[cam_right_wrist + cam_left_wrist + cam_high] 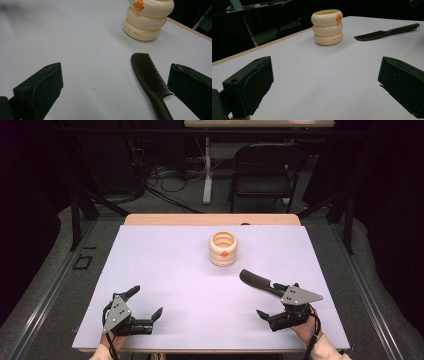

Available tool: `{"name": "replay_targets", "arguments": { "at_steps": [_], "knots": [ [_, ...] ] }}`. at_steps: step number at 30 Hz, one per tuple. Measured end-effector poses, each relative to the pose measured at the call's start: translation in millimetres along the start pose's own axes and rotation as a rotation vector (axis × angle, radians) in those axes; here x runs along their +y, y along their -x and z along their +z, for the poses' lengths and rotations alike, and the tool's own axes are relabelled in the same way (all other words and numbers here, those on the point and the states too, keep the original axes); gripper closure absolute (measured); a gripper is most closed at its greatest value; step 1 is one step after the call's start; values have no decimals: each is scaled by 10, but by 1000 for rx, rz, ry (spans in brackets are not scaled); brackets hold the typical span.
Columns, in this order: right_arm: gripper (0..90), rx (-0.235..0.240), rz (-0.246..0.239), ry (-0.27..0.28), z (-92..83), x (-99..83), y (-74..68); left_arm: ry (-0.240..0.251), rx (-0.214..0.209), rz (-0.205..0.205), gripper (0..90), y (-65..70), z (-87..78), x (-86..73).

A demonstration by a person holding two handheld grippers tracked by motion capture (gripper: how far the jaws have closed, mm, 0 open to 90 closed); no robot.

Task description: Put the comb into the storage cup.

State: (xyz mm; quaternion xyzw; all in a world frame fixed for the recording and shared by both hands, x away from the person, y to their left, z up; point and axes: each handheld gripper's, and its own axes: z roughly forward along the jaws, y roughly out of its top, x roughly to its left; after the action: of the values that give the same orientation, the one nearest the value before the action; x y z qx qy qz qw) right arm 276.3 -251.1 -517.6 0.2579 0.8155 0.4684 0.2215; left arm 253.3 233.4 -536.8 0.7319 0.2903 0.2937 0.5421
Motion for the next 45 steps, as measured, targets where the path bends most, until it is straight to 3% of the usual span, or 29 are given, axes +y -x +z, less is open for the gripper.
{"name": "replay_targets", "arguments": {
  "at_steps": [34,45],
  "knots": [
    [0,0,-11,-87,153,87,271,0,-3,1,2,2,7,-3],
    [0,14,-23,-157,208,122,364,-3,-4,5,2,1,8,-4]
  ]
}}
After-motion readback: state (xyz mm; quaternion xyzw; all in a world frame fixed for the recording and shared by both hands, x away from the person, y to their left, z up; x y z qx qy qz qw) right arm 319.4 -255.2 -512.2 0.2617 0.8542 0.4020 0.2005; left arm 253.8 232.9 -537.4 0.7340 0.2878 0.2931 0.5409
